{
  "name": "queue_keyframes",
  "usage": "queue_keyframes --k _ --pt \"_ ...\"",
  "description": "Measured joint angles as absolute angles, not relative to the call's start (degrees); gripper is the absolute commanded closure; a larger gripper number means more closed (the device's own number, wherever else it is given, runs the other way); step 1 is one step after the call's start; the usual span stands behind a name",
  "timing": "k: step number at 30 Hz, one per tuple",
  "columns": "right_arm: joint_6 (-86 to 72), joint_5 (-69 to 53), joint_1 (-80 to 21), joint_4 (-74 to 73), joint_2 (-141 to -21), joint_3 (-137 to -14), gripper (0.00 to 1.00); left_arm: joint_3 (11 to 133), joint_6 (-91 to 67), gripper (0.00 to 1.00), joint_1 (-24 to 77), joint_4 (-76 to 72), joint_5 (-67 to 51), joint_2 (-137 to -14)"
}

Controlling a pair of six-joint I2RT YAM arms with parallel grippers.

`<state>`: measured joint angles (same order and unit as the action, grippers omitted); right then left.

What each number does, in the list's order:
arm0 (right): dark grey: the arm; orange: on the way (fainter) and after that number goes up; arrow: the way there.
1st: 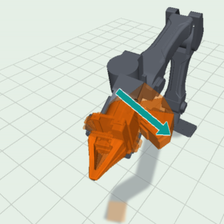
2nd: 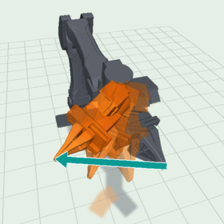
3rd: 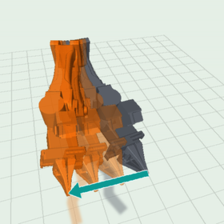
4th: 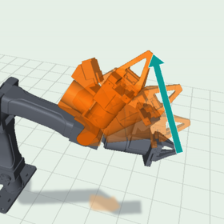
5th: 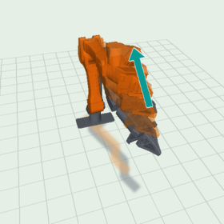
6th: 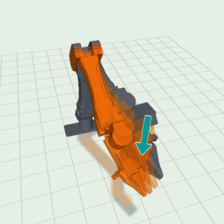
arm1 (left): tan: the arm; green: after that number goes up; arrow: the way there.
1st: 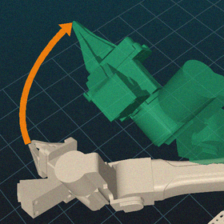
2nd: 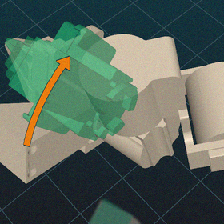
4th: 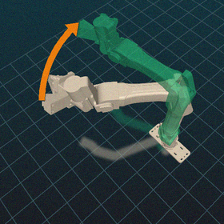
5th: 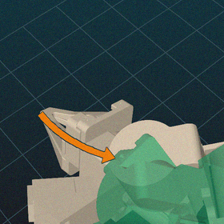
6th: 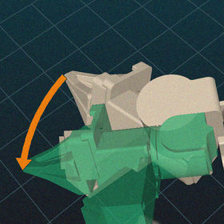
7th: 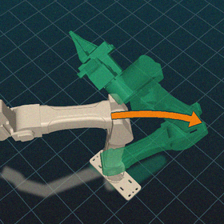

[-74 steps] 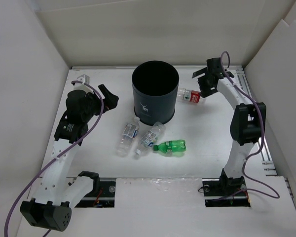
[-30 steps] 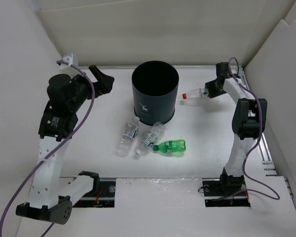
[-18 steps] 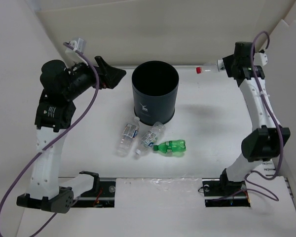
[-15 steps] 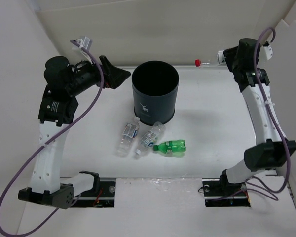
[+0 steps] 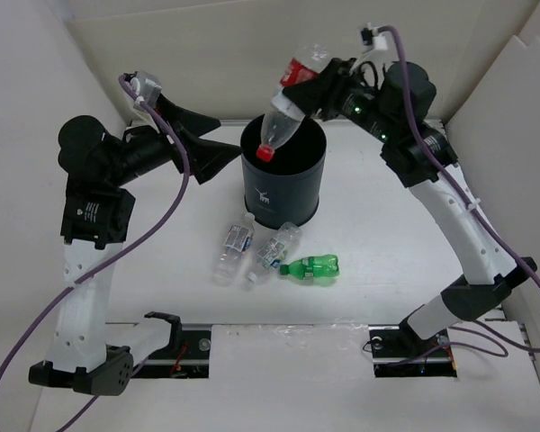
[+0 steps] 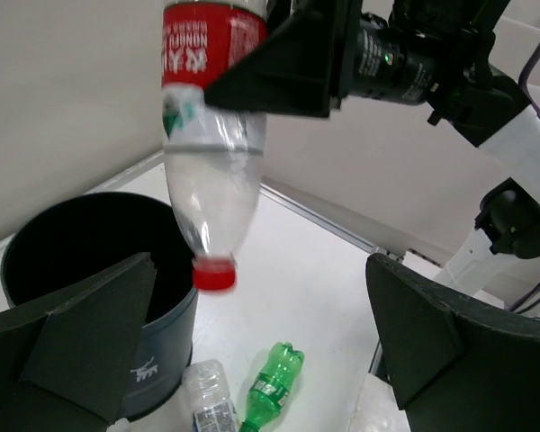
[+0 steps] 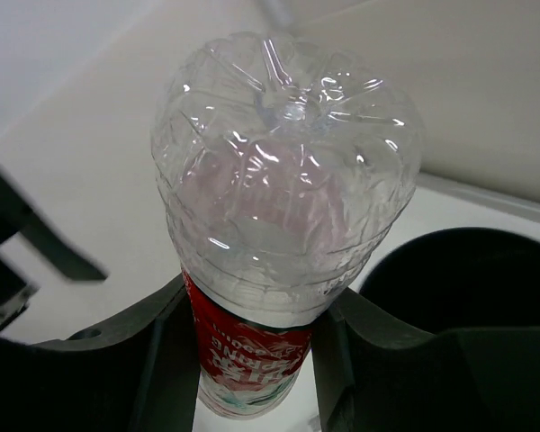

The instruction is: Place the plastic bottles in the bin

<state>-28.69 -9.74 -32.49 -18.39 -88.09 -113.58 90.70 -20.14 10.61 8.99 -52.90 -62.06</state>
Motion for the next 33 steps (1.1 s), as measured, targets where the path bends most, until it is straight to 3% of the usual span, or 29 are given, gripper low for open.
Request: queue_keyframes --k 7,15,19,20,21,23,24,25,29,33 --pt "-23.83 -18.76 -42.94 -18.11 -89.71 -114.19 1.0 89.38 -18.44 0.0 10.61 9.45 -52.1 -62.28" --pt "-22.5 -20.88 -46.35 -16.01 -93.47 -119.63 1.0 85.45 -20.45 0.03 10.61 6.0 -57.65 -63.86" --pt "-22.87 -20.95 -48.27 -13.65 -95.37 -120.18 1.0 78.52 -25.65 0.37 10.61 -2.63 -62.22 -62.7" --pt "-23.22 -21.15 -48.49 -13.08 -96.07 -120.31 1.0 76.71 -27.55 0.6 10.63 -5.19 -63.18 -62.28" --pt "-23.35 -21.23 -48.49 -12.75 -96.84 -120.75 0.99 74.94 -29.45 0.7 10.63 -7.94 -64.01 -61.76" --pt "-23.83 -22.04 -48.47 -11.97 -98.26 -121.45 0.49 72.97 -31.75 0.78 10.22 -11.29 -63.83 -61.17" --pt "-23.99 -22.11 -48.47 -11.62 -98.56 -121.54 0.3 72.64 -32.14 0.95 9.91 -11.94 -63.66 -61.14" --pt "-24.4 -21.82 -48.47 -11.4 -98.63 -121.49 0.0 72.6 -32.67 0.99 9.87 -12.23 -63.11 -61.14" --pt "-22.11 -16.29 -48.75 -11.49 -95.2 -116.71 0.0 72.6 -31.99 1.0 10.55 -15.18 -57.78 -60.99" --pt "-18.0 -4.03 -49.04 -12.95 -84.73 -103.88 0.0 71.59 -31.11 1.0 10.76 -19.44 -50.65 -62.33"
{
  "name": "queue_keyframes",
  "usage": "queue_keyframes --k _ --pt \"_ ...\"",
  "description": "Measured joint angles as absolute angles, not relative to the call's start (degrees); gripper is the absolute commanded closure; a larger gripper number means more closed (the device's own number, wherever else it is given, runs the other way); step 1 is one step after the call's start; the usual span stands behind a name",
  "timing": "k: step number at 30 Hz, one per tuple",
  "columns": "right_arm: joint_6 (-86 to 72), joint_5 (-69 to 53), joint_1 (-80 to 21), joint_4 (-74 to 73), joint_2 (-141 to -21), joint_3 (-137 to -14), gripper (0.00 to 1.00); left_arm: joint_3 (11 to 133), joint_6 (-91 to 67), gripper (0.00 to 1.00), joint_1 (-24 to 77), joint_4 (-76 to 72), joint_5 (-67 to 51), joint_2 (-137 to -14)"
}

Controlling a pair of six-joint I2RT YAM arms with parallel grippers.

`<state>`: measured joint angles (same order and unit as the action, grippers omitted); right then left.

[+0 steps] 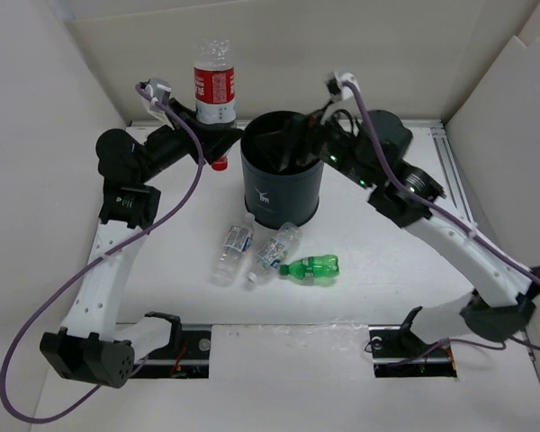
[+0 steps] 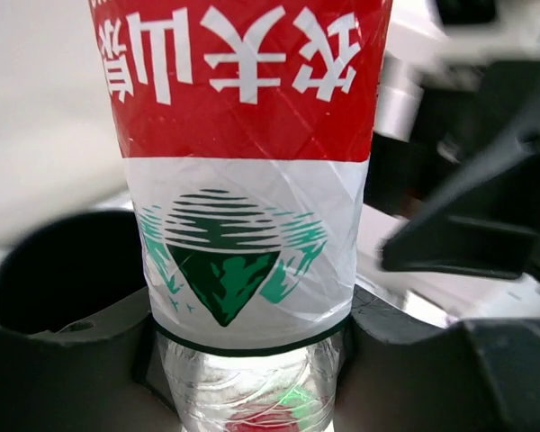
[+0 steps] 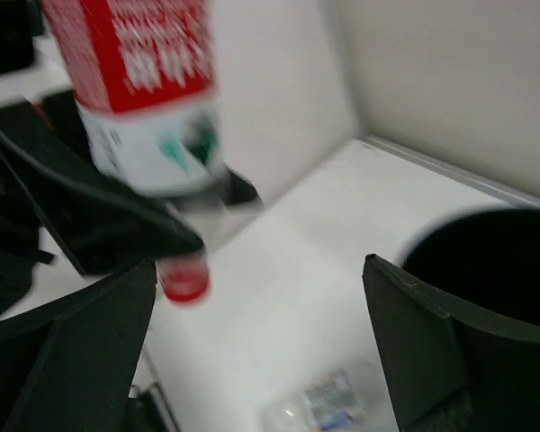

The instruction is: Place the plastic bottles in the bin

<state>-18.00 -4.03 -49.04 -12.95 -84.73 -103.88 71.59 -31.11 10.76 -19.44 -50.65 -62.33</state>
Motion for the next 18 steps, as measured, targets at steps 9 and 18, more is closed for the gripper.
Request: queue_keyframes --k 9,18 --pt "-15.35 15.4 -47.99 -18.94 -55.81 -75.85 0.0 72.14 -31.05 1.0 11.03 -32.29 -44.49 -79.4" --pt "-22.63 17.67 -48.16 -29.52 -44.6 -60.82 0.0 85.36 -30.46 0.71 19.07 -34.72 -42.76 -98.26"
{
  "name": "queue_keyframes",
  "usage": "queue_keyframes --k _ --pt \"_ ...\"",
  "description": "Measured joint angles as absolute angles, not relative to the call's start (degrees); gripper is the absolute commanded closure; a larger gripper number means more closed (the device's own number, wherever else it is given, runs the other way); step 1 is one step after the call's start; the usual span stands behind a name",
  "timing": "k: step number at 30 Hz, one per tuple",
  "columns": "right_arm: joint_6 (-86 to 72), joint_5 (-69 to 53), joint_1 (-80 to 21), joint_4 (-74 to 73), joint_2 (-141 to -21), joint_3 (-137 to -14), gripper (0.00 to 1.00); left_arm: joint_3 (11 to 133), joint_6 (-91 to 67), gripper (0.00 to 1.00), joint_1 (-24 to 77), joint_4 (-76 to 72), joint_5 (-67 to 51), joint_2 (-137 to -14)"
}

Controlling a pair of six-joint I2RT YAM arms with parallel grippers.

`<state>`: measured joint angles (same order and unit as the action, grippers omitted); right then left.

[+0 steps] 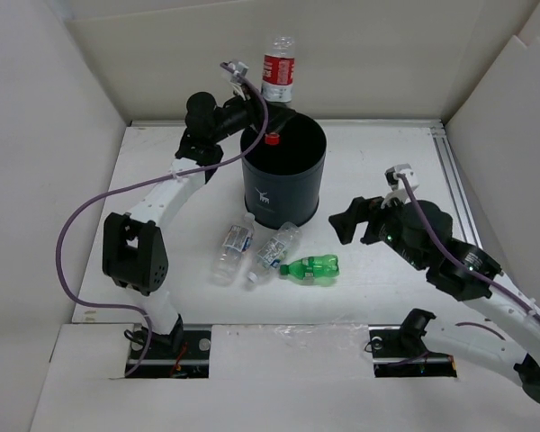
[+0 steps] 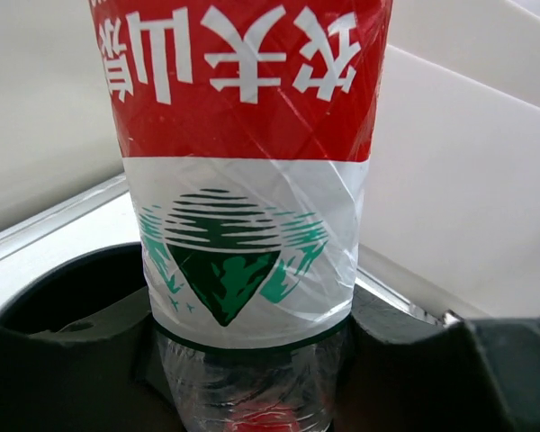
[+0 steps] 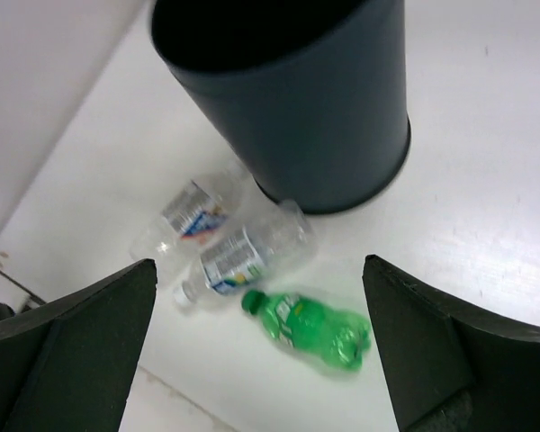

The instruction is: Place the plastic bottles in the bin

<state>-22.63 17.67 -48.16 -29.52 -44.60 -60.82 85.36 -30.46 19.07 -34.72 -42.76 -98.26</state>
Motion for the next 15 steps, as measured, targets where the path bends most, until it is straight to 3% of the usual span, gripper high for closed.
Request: queue_keyframes --k 3,5,6,15 --pt "-25.41 18.26 -48.53 -34.46 -44.14 -58.37 0.0 86.41 -30.15 0.5 21.45 -34.94 -42.59 -99.04" --pt "-27.03 18.63 -48.9 -37.23 -42.59 -56.38 0.0 86.41 -29.71 0.25 21.63 -35.35 -42.02 -99.04" --pt "-27.53 18.72 -48.99 -38.39 -41.71 -55.68 0.0 86.41 -29.63 0.03 21.5 -35.51 -41.56 -99.04" --pt "-30.02 19.49 -49.21 -40.97 -37.76 -51.57 0.0 86.39 -30.02 0.0 21.32 -35.9 -39.68 -99.18"
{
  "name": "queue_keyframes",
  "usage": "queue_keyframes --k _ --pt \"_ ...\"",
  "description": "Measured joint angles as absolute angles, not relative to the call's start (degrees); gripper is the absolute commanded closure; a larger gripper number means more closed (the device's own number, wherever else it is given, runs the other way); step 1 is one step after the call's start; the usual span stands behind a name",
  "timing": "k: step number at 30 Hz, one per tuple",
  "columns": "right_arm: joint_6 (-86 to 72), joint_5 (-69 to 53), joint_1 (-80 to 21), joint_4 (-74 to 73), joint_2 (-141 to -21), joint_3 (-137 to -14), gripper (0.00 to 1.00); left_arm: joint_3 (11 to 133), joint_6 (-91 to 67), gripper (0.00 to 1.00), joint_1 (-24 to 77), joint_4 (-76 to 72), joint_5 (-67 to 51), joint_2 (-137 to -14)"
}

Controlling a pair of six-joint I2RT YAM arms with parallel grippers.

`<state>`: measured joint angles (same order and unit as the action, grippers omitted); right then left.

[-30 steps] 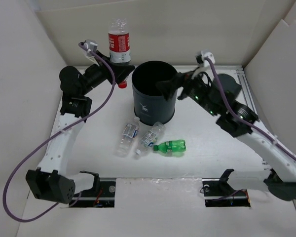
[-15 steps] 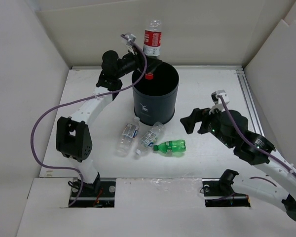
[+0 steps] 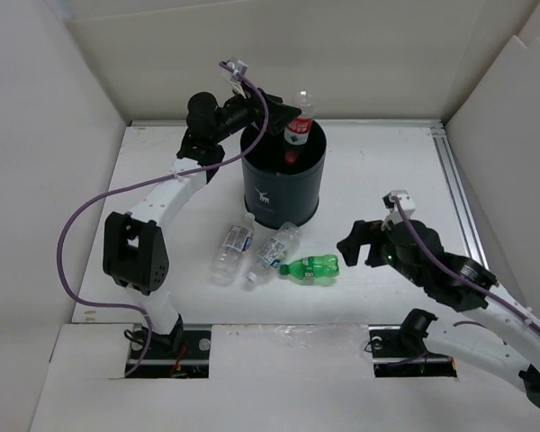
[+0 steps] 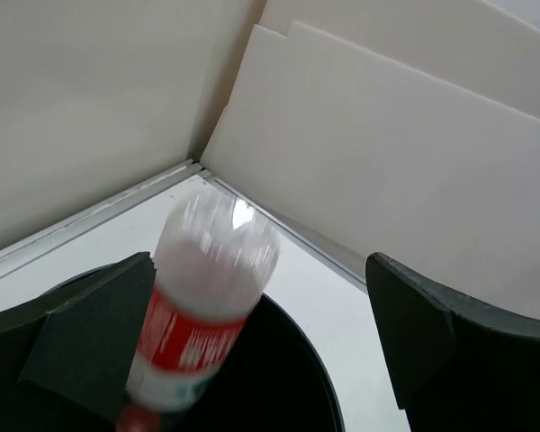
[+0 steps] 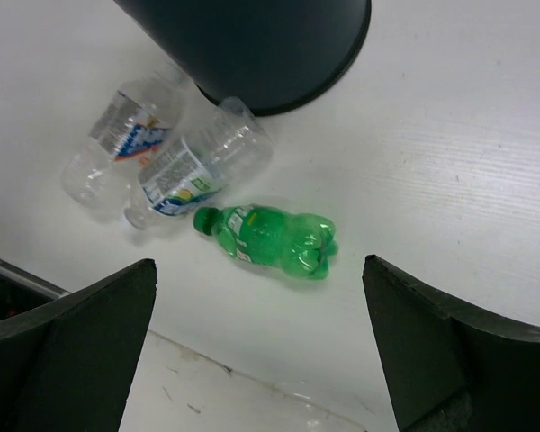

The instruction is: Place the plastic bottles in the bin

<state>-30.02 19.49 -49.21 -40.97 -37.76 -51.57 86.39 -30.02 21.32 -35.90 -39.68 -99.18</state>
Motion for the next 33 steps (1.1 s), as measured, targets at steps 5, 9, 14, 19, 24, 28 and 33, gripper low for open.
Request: queue_keyframes --k 5,9,14,19,24,28,33 --pt "-29.91 18.74 -50.59 -41.19 -44.18 -48.29 0.0 86.41 -30.59 0.0 21.65 -35.24 -38.24 -98.98" --pt "-27.7 17.1 -53.45 -40.77 -51.44 -48.18 0.0 88.36 -30.61 0.0 21.74 -26.3 -32.62 -96.2" --pt "-23.92 17.74 -54.92 -39.57 -62.17 -49.36 0.0 88.9 -30.28 0.0 21.71 -13.47 -22.31 -84.77" --pt "-23.09 21.71 -56.38 -38.48 -67.9 -50.33 0.0 84.51 -29.87 0.0 21.65 -4.73 -14.02 -68.75" --pt "-41.36 30.06 -57.08 -44.53 -73.08 -58.33 0.02 75.75 -30.28 0.0 21.65 0.75 -9.28 -57.04" --pt "-66.81 34.94 -61.19 -51.94 -76.16 -63.05 0.03 70.26 -30.52 0.0 21.65 5.52 -7.88 -53.91" --pt "-90.15 33.32 -63.37 -56.71 -79.35 -62.65 0.06 68.12 -30.55 0.0 21.65 11.22 -7.27 -54.46"
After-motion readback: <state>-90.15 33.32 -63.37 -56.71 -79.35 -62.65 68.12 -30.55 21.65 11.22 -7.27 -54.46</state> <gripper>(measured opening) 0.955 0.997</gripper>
